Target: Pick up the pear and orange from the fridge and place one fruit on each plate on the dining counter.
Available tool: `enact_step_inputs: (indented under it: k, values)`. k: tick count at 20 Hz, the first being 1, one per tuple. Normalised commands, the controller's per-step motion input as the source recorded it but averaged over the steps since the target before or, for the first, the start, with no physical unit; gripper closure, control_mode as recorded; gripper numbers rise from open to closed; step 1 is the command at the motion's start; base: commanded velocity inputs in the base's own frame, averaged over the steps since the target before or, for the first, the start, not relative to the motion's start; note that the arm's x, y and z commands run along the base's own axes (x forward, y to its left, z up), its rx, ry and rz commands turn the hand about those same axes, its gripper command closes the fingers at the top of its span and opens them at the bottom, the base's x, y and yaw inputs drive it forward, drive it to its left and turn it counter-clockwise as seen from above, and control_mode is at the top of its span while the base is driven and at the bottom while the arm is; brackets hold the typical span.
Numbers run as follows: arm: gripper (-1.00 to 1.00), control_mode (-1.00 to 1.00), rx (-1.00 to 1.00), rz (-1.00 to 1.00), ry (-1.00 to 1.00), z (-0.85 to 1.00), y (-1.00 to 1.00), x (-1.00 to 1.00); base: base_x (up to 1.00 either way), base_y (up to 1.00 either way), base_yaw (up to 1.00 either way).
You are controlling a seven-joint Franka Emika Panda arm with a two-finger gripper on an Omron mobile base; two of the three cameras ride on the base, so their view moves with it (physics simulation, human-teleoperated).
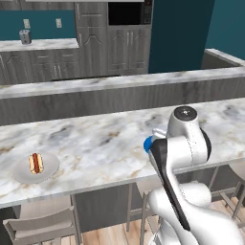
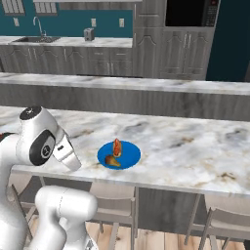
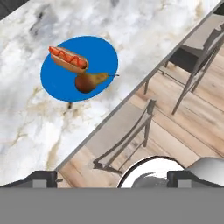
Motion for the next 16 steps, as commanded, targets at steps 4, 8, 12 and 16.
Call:
enact_step_inputs:
  k: [4,8,12,16]
  values:
    - [-1.0,-1.0,-0.09,0.56,-0.09,0.42,0.01,-0.58,0.0,0.0,0.0]
    - [-1.0,-1.0,-0.07,0.64,-0.01,0.15,0.0,-0.44,0.0,0.0,0.0]
    - [-1.0,-1.0,-0.02,0.62,-0.06,-0.06,-0.02,-0.5,0.0,0.0,0.0]
    - [-1.0,-1.0,-0.01,0.21,-0.09,-0.26,-0.05,-0.56,0.0,0.0,0.0]
